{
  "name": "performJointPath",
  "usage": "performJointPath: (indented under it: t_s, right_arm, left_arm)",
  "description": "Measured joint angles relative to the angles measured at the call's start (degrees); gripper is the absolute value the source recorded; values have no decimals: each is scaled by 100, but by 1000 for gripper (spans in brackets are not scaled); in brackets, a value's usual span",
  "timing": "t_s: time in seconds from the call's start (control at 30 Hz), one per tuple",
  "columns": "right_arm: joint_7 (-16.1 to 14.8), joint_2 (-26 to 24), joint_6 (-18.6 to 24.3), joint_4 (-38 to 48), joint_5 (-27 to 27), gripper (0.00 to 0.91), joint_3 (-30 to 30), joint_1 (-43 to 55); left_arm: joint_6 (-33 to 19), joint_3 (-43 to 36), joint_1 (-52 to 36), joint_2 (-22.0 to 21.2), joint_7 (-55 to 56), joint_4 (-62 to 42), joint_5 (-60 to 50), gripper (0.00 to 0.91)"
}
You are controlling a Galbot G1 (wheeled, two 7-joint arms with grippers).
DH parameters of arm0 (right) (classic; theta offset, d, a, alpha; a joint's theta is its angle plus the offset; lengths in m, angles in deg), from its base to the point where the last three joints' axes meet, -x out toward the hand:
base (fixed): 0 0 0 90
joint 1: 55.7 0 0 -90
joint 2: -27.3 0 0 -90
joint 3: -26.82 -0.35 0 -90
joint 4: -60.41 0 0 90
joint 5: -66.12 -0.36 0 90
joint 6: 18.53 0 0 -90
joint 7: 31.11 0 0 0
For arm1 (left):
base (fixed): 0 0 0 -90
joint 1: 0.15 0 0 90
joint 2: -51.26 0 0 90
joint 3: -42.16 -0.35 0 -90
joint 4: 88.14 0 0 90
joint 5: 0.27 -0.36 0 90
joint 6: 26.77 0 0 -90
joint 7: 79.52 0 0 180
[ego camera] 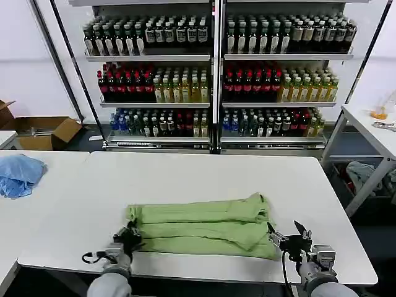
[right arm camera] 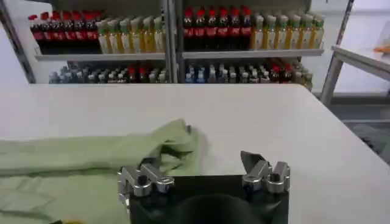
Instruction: Fold and organize the clothes.
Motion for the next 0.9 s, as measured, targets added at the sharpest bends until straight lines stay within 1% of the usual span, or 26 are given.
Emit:
performJointPath:
  t_s: [0.27,0.4,0.63,0.9]
  right_arm:
    - [0,0,8,-1,-7,907,-3,31]
    - [-1,-12,9,10,-7,907,1,49]
    - [-1,-29,11,76,-8,907,22,109]
    - [-1,-79,11,149,-36,907,28,185]
  left_arm:
    - [40,662,-58,358,-45,104,252,20]
    - [104,927,-15,478,-123,277,702,20]
    - [208,988,91,446,-375,879,1956,20]
    - [228,593,14,185,-557,1408,3406,20]
